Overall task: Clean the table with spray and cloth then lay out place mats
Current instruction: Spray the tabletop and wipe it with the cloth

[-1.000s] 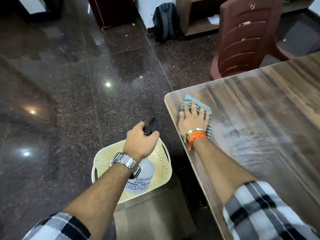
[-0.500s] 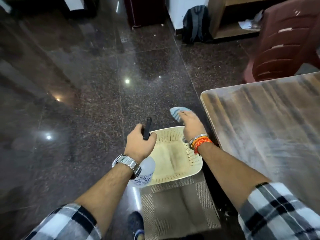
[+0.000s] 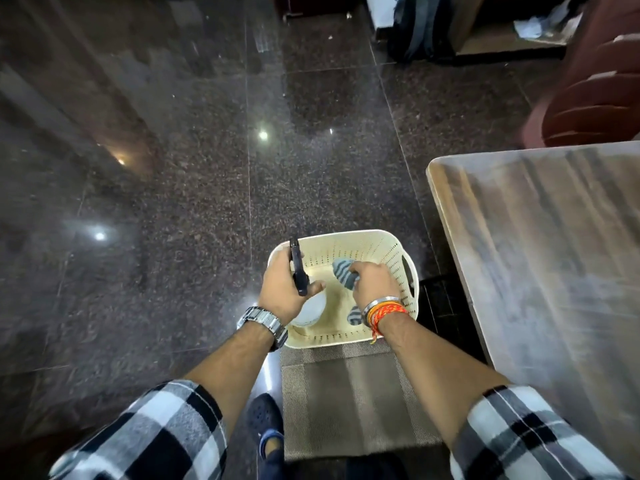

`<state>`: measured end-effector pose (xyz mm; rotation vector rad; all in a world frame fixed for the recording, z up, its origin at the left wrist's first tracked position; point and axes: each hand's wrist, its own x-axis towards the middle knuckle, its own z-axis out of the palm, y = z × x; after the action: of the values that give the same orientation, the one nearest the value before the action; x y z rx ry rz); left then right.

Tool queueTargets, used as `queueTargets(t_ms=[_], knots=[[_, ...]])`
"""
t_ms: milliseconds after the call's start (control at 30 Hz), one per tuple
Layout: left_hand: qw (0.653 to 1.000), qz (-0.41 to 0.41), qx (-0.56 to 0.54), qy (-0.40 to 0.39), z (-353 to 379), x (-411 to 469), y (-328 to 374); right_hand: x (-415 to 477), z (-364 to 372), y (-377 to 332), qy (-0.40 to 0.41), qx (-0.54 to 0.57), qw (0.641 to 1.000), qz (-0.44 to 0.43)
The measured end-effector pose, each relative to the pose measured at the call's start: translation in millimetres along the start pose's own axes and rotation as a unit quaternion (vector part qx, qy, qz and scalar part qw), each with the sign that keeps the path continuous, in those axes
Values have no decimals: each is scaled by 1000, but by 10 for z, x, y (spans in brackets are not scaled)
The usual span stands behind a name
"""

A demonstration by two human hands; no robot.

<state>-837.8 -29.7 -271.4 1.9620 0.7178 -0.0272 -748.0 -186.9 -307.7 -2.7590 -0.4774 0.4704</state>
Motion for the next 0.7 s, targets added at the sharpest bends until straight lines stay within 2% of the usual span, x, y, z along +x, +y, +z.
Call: queueTargets(t_ms=[167, 333, 433, 500, 600, 700], knots=[[999, -33, 14, -8, 288, 57, -232, 136, 259, 132, -8, -14, 999, -28], [999, -30, -7, -13, 435, 53, -318, 77, 362, 167, -29, -4, 999, -34], [999, -37, 6, -27, 411, 15, -265, 10, 324, 179, -25, 39, 998, -48], [997, -70, -1, -45, 377, -51, -247, -56, 242, 171, -13, 77, 996, -49], [992, -96, 66, -40, 291, -229, -250, -243, 89, 160, 54, 179, 980, -64], [992, -86, 72, 62, 220, -545, -393, -688, 7, 247, 177, 275, 943, -57]])
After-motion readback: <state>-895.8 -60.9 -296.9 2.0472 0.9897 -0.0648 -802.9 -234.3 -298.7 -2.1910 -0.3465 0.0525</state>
